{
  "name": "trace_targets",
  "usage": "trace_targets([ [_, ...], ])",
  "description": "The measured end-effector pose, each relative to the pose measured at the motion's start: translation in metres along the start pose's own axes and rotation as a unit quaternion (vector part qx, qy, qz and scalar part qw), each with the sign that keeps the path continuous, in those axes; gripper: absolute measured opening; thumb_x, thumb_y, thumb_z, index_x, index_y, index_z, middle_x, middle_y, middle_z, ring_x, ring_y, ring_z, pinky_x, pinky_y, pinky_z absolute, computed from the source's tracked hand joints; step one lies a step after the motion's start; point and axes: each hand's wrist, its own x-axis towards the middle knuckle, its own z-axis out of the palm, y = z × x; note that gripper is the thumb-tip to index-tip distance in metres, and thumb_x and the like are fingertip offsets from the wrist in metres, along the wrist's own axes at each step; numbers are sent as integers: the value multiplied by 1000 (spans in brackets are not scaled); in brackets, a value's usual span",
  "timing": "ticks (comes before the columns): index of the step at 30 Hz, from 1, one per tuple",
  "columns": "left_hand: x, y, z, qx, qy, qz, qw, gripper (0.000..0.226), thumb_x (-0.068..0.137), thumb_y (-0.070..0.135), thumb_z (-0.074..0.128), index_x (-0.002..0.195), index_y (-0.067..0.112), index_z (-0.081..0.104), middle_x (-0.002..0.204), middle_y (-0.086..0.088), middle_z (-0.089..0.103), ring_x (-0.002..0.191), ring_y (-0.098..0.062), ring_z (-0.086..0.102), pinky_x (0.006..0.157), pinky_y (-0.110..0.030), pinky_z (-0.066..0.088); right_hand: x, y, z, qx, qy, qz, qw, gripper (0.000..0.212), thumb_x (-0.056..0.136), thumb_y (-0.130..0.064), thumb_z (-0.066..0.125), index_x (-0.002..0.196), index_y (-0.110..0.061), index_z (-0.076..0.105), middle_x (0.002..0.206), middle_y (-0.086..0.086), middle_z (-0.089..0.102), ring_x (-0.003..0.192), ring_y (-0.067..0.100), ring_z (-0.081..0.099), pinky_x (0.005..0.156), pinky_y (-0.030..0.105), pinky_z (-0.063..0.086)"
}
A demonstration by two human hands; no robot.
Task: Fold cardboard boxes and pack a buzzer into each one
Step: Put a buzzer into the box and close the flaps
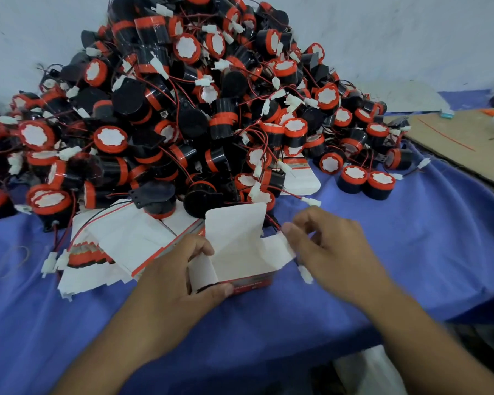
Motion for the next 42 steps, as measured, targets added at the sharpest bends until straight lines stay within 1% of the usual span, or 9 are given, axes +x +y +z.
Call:
trace_targets([
  [3,1,-2,-6,-1,-10,-11,1000,50,71,51,80,107,53,45,87,33,61,70,3,58,55,-11,42,17,22,11,-42,-22,15,999,21,96,-35,64,95,-15,61,80,0,68,75,17,64,70,39,52],
  [7,1,-2,-19,13,-39,-13,999,48,73,42,83,106,42,49,74,41,59,60,6,58,49,-6,39,34,22,33,-31,-30,-48,998,23,98,-24,62,117,-12,64,110,4,68,101,23,60,81,32,45],
  [11,0,-2,-25,10,-64,-21,998,47,73,40,83,107,39,50,79,40,61,59,4,60,47,-8,38,50,13,45,3,-19,-63,998,16,98,-14,60,108,-9,71,97,7,72,90,25,62,82,43,48],
  [17,0,-4,-22,5,-61,-19,998,45,74,41,82,107,40,51,81,36,62,60,3,58,48,-8,38,54,9,37,5,97,-113,989,16,97,-7,62,97,-9,78,88,5,72,84,21,59,72,34,44],
  [21,-1,-6,-21,18,-59,-19,998,48,73,48,80,109,47,48,84,36,61,68,4,60,54,-10,42,52,12,22,64,91,-34,993,16,103,-21,54,96,-15,68,84,-5,68,77,14,58,64,17,42],
  [27,-1,-10,-18,21,-59,-21,998,54,68,63,75,111,58,42,103,26,60,82,-1,60,66,-19,48,50,25,-7,122,-18,107,987,17,97,-33,65,105,-25,51,64,-4,68,45,6,51,48,28,40],
  [32,1,-9,-15,41,-62,-18,997,58,64,74,67,112,62,38,109,39,49,91,6,54,68,-17,44,45,34,-23,236,-145,171,945,12,102,-12,54,109,-22,57,60,10,56,49,19,43,42,27,35],
  [36,2,-9,-13,29,-49,-12,998,55,68,70,70,112,59,39,111,36,51,90,0,56,71,-19,46,39,36,-40,461,-238,172,837,32,98,1,51,119,-18,67,85,17,59,50,16,49,44,22,42],
  [42,4,-10,-7,37,-43,4,998,53,70,68,69,112,57,39,112,46,44,102,8,51,74,-16,45,34,31,-41,597,-289,101,741,51,74,5,69,126,1,65,104,17,64,83,22,65,79,31,56],
])
